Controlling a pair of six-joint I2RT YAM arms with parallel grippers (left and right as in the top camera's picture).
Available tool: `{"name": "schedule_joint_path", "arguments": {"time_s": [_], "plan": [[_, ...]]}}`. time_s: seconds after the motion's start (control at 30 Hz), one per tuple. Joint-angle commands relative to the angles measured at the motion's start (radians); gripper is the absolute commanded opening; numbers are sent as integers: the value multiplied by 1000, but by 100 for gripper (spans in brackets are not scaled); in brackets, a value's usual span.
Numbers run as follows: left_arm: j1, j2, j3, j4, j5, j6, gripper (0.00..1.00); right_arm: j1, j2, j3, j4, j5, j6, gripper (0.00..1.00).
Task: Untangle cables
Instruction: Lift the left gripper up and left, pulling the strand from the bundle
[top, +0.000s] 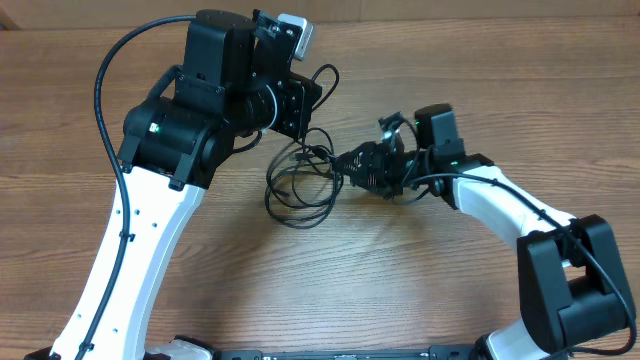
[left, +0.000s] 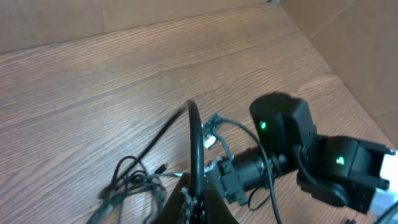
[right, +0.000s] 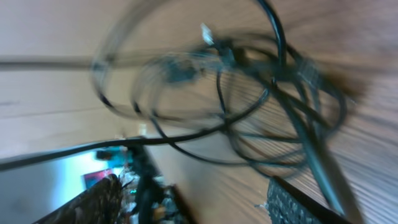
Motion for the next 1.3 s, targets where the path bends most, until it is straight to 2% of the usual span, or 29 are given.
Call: {"name": "schedule_joint_path", "arguments": {"time_s": [0.0,0.37,0.57,0.83,0.97,1.27], "plan": [[-5,2,26,6,-24,13,4,36,-25,1,-44,265,-26,75],[-5,-19,83,140,-24,-69,4,114,-23,1,-61,476,38,78],[-5,-61,148,221,-24,-69,4,117,-19,1,-84,525,38,80],[-5,-163,174,423,-50,-84,4,117,-18,1,-87,528,45,80],[-5,-221,174,505,-209,-84,4,117,-18,1,-87,528,45,80],[-5,-301,174,492,-796,-83,4,117,-18,1,-91,536,45,81]]}}
